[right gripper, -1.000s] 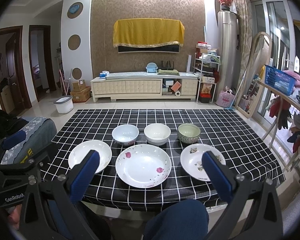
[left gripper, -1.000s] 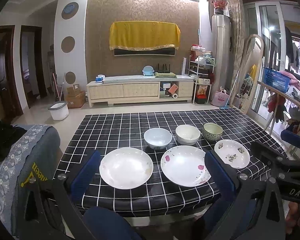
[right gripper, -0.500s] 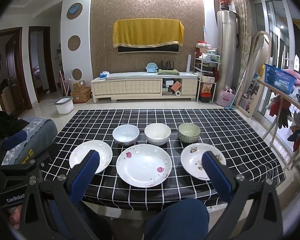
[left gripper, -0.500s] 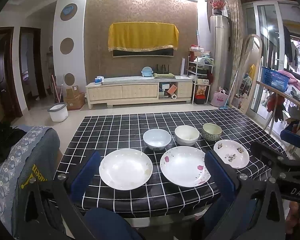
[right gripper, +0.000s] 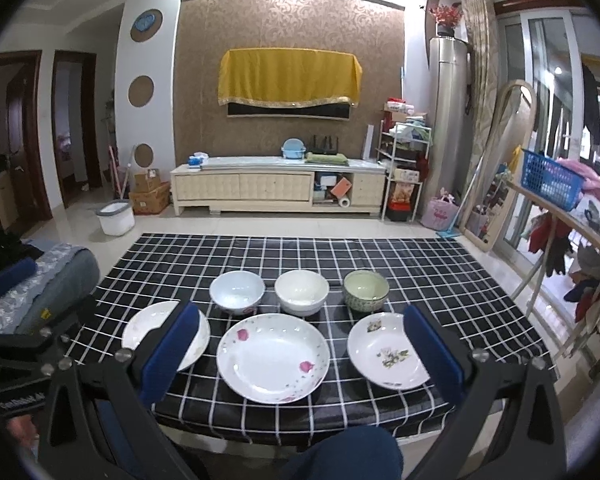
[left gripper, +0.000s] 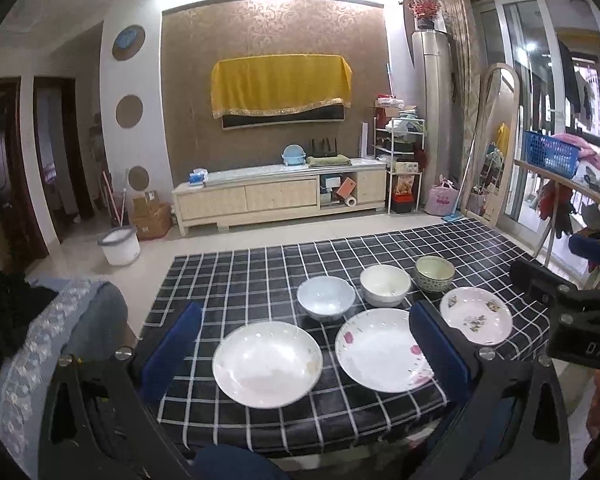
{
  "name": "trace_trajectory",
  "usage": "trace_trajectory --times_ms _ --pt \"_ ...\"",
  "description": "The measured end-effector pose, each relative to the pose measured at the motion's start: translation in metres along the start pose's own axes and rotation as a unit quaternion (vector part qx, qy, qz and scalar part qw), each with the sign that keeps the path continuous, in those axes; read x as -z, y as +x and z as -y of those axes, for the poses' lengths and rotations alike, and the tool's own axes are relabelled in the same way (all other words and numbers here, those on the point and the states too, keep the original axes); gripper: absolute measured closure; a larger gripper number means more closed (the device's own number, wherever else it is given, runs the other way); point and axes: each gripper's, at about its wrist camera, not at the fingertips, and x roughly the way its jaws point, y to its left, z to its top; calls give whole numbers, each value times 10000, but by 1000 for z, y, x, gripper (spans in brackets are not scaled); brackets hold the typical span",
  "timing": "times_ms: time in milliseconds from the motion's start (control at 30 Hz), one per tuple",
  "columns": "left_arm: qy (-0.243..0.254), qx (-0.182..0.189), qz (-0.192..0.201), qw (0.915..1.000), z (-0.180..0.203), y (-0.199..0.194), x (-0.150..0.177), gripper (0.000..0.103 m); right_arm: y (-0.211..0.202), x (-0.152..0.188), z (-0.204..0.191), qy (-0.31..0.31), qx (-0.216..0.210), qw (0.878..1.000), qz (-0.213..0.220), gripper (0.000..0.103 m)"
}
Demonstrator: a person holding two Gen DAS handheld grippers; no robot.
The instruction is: Organize plates and bowls
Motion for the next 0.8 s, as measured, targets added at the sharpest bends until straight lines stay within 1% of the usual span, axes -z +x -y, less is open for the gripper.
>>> trace_trajectory --times_ms 67,167,300,367,433,533,667,733,800 --pt "49 19 -46 10000 -3 7 -5 0 4 -3 -2 -24 -42 10000 75 0" --pt "28 -28 -136 9999 -10 19 -10 0 14 -9 -8 -88 -254 9995 175 0" --pt "-107 -136 -267 9995 -26 42 -16 0 35 -21 -18 -182 -393 9990 144 0" --pt "-209 -224 -325 9990 -35 53 -16 0 53 -28 -27 -274 -556 9981 8 0" --pt "-291 -293 -412 9983 -45 66 -18 0 69 -33 -36 -377 -625 9973 -120 0" --pt "-450 -340 -630 9964 -60 87 -14 0 97 -37 -51 -482 -761 9953 -351 0" --pt "-717 -381 -1007 9916 -81 115 -3 0 127 -34 -72 -550 -1044 9911 -614 0" --pt "-810 -462 -1218 9882 -89 129 6 0 142 -29 -83 -598 -1082 9897 -724 0" --pt "-918 -441 -1369 9853 -96 141 15 0 156 -26 -89 -625 -1169 9873 -875 0"
